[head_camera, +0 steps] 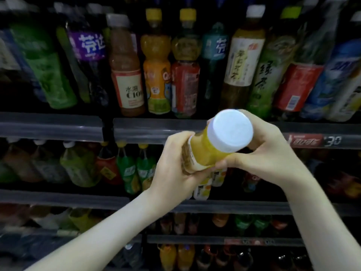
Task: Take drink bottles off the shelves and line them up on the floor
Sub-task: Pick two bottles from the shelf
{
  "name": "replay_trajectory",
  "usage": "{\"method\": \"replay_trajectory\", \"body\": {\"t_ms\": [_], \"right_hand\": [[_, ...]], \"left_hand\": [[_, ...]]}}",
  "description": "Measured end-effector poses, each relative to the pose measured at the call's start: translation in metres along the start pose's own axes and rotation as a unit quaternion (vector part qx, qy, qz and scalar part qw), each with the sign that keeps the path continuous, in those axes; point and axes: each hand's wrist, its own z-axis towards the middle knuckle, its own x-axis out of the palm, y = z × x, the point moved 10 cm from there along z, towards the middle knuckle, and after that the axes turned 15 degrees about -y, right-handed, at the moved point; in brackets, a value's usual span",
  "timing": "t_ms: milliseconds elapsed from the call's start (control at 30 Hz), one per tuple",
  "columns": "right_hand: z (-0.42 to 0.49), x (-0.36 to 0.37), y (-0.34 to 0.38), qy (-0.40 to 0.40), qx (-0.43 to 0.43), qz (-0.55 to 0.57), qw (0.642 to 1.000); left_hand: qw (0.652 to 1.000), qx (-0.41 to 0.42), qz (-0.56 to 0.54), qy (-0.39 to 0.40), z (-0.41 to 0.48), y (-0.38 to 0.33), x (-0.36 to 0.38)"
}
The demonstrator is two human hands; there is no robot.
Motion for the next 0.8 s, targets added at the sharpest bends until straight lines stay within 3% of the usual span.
{"method": "replay_trajectory", "body": {"t_ms": [200, 267, 333, 500, 567, 700, 800], "right_hand": [[-0.029, 0.061, -0.041, 0.065, 0.009, -0.059, 0.996], [-0.04, 0.074, -0.078, 0.037, 0.063, -0.059, 0.996], [-0.053, 0.087, -0.114, -0.001, 0.113, -0.056, 0.992], [-0.082, 0.122, -0.181, -0.05, 0.201, -0.092, 0.974], [-0.086, 0.13, -0.196, -0.062, 0.211, -0.128, 0.967], [-0.078, 0.14, -0.21, -0.081, 0.229, -0.216, 0.946], [-0.065, 0.156, -0.212, -0.052, 0.224, -0.238, 0.944]], "left_hand": [[0.992, -0.063, 0.072, 0.077, -0.053, 0.061, -0.036], [0.978, -0.085, 0.135, 0.135, -0.074, 0.092, -0.039], [0.957, -0.051, 0.221, 0.179, -0.092, 0.113, -0.043], [0.903, -0.024, 0.365, 0.225, -0.111, 0.152, -0.061], [0.889, -0.039, 0.387, 0.243, -0.116, 0.164, -0.067], [0.852, -0.155, 0.365, 0.342, -0.144, 0.192, -0.062], [0.849, -0.117, 0.405, 0.319, -0.144, 0.192, -0.057]]}}
